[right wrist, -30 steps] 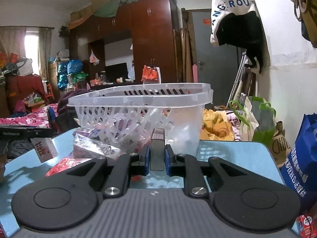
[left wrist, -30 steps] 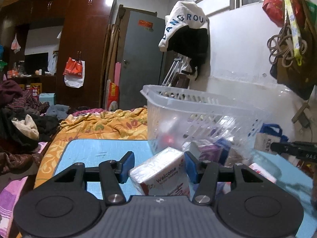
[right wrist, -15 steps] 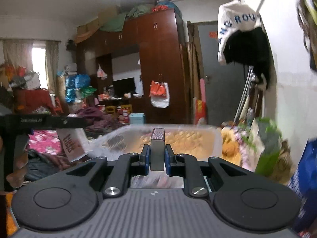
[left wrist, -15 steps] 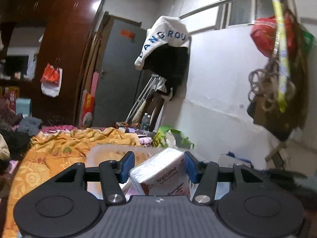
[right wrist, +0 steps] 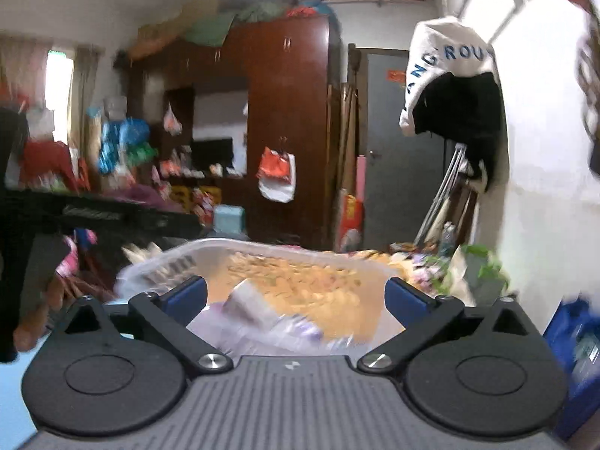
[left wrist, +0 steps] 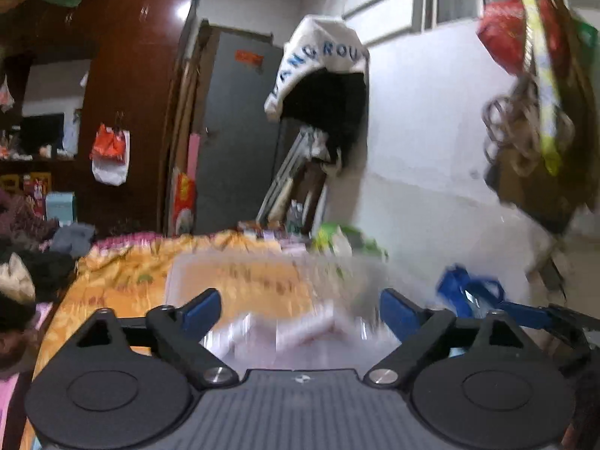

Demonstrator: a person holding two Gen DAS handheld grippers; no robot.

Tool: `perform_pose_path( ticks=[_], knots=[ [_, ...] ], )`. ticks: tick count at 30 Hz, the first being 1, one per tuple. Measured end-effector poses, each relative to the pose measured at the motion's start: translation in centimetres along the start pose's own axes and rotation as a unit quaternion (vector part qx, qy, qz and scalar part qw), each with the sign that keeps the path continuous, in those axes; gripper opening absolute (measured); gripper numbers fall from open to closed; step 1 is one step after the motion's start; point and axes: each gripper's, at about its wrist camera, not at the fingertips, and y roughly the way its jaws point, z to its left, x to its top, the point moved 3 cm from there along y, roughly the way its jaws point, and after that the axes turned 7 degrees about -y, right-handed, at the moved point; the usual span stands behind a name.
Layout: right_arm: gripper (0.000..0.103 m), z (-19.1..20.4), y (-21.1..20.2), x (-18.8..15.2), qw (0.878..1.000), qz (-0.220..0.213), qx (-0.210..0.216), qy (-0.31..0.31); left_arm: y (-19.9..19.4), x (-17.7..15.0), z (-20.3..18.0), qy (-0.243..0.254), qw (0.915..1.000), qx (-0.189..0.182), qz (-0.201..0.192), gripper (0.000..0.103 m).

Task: Organize objects
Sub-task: 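Carry both items over the white basket and open both tools, then grasp the pink tissue pack with the left tool while the right tool grasps the purple box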

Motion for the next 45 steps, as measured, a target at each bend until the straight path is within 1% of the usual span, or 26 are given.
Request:
perform_pose_path(
  ticks=[1, 3, 5, 7, 8, 10, 13, 14, 15, 16, 17, 18, 20, 22, 24, 26, 28, 30, 31, 32, 33, 34, 37, 39, 41, 45],
  knots=[
    [0.103, 0.0, -0.9, -1.3, 1.0, 0.005, 0.001, 0.02, -1.0, -1.4, 0.0, 0.005, 1.0, 0.0, 0.002, 0.095],
    [0.103, 0.8, -2.8, -4.3, 0.999, -0.002, 0.005, 0.046, -2.8, -4.1, 0.4, 0.003, 1.0, -0.003, -0.007, 0.095],
    [0.103, 2.2, -3.6, -7.0, 0.999, 0.015, 0.024, 0.042, -3.8, -6.0, 1.0, -0.008, 0.9999, -0.008, -0.011, 0.095],
    [0.103, 3.6, -3.4, -8.4, 0.998, 0.042, 0.043, 0.037, -4.4, -7.4, 1.7, -0.024, 0.9996, -0.011, -0.012, 0.095],
    [0.103, 4.4, -3.3, -9.1, 0.996, 0.052, 0.056, 0.037, -4.6, -7.8, 2.0, -0.03, 0.9995, -0.007, -0.012, 0.095],
    [0.103, 6.3, -2.6, -9.4, 0.994, 0.074, 0.077, 0.007, -4.9, -8.5, 2.3, -0.02, 0.9997, 0.01, -0.006, 0.095],
    [0.103, 8.7, -1.8, -9.4, 0.992, 0.096, 0.061, -0.048, -4.6, -8.7, 2.3, -0.017, 0.9997, 0.019, -0.001, 0.095],
    [0.103, 8.9, -1.7, -9.4, 0.992, 0.099, 0.057, -0.048, -4.5, -8.7, 2.2, -0.018, 0.9997, 0.015, 0.003, 0.095],
    [0.102, 9.0, -1.6, -9.6, 0.991, 0.104, 0.066, -0.046, -4.2, -8.8, 1.9, -0.019, 0.9997, 0.01, 0.008, 0.095],
    [0.092, 9.1, -1.4, -9.8, 0.99, 0.111, 0.076, -0.048, -4.2, -9.0, 1.8, -0.019, 0.9997, 0.006, 0.011, 0.095],
    [0.068, 9.3, -1.3, -10.2, 0.988, 0.122, 0.078, -0.054, -4.0, -9.3, 1.5, -0.019, 0.9997, 0.004, 0.013, 0.095],
    [0.067, 9.1, -1.2, -10.4, 0.988, 0.128, 0.072, -0.056, -3.9, -9.5, 1.2, -0.018, 0.9997, 0.004, 0.016, 0.095],
    [0.066, 8.1, -1.8, -10.5, 0.989, 0.119, 0.074, -0.047, -3.4, -10.1, 0.4, -0.014, 0.9996, 0.0, 0.025, 0.095],
    [0.066, 7.0, -2.6, -10.5, 0.991, 0.109, 0.059, -0.047, -2.6, -10.8, -0.7, -0.003, 0.9992, -0.006, 0.039, 0.095],
    [0.067, 5.1, -3.5, -10.1, 0.994, 0.093, 0.045, -0.03, -1.9, -11.4, -2.0, 0.007, 0.9987, -0.003, 0.051, 0.095],
    [0.067, 3.4, -4.0, -9.5, 0.996, 0.081, 0.037, -0.012, -1.2, -12.0, -3.1, 0.023, 0.9978, 0.009, 0.061, 0.095],
    [0.067, 1.8, -4.0, -9.2, 0.997, 0.073, 0.029, 0.016, -0.3, -12.5, -4.2, 0.043, 0.9958, 0.033, 0.074, 0.095],
    [0.067, 1.0, -3.8, -9.2, 0.996, 0.073, 0.028, 0.031, -0.1, -12.6, -4.8, 0.056, 0.9943, 0.053, 0.074, 0.095],
    [0.068, 0.8, -3.6, -9.4, 0.996, 0.074, 0.029, 0.038, 0.0, -12.5, -4.9, 0.056, 0.9941, 0.059, 0.072, 0.095],
    [0.068, 0.8, -3.7, -9.5, 0.996, 0.075, 0.029, 0.04, 0.0, -12.5, -4.8, 0.052, 0.9937, 0.066, 0.073, 0.092],
    [0.068, 1.0, -3.5, -9.5, 0.996, 0.076, 0.03, 0.035, 0.0, -12.4, -4.5, 0.045, 0.9938, 0.067, 0.076, 0.087],
    [0.068, 1.2, -3.5, -9.5, 0.996, 0.076, 0.027, 0.027, 0.0, -12.4, -4.3, 0.039, 0.994, 0.064, 0.079, 0.086],
    [0.068, 1.6, -3.5, -9.6, 0.997, 0.074, 0.024, 0.016, -0.5, -12.2, -3.6, 0.019, 0.9961, 0.053, 0.068, 0.085],
    [0.068, 1.9, -3.4, -9.7, 0.997, 0.075, 0.017, 0.008, -1.1, -12.1, -3.4, 0.012, 0.9977, 0.034, 0.057, 0.085],
    [0.068, 1.8, -3.6, -9.7, 0.997, 0.073, 0.016, 0.005, -2.2, -12.0, -3.4, 0.025, 0.999, 0.017, 0.033, 0.085],
    [0.068, 1.8, -3.4, -9.7, 0.997, 0.072, 0.017, 0.002, -4.8, -10.6, -2.0, 0.024, 0.9993, -0.007, -0.029, 0.085]
  ],
)
